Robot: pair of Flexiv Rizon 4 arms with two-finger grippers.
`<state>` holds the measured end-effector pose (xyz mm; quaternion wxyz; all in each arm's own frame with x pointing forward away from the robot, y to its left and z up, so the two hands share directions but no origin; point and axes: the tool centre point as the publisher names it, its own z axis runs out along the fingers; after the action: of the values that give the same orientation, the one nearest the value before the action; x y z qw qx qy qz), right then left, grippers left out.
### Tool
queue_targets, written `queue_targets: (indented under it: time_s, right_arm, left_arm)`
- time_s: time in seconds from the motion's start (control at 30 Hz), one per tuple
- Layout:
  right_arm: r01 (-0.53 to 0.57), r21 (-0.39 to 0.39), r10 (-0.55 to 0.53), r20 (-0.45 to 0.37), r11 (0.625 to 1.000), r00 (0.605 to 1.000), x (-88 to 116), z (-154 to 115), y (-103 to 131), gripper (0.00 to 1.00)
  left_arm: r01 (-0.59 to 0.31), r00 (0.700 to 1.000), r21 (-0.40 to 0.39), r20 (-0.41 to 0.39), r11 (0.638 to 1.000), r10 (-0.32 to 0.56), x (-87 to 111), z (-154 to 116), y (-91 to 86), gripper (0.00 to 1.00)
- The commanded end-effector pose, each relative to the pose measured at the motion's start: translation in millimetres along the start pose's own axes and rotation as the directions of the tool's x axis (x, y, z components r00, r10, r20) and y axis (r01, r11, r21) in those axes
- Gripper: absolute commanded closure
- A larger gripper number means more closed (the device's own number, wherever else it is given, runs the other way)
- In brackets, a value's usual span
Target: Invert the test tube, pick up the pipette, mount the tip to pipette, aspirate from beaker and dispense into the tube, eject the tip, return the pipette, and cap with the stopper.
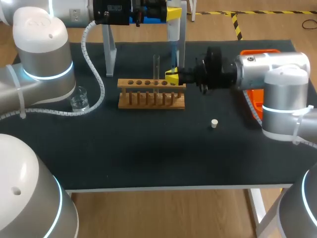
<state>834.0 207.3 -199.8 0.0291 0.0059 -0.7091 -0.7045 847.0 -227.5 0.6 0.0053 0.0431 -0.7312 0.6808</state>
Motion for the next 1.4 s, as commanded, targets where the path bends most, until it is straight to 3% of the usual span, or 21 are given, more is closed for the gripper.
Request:
queue_targets:
  time_s: [0.03,1.4]
  right_arm:
    - [0.000,-0.006,0.000,0.004,1.000,1.000,1,0,1,1.00]
    - [0.044,-0.053,-0.043,0.016,0.998,0.999,-1,1,43,1.00]
  left_arm:
    - [0.001,1.000,-0.003,-0.002,1.000,-0.001,-0.4,0,0.8,1.00]
    - [0.001,1.000,-0.003,-0.002,1.000,-0.001,-0.4,0,0.8,1.00]
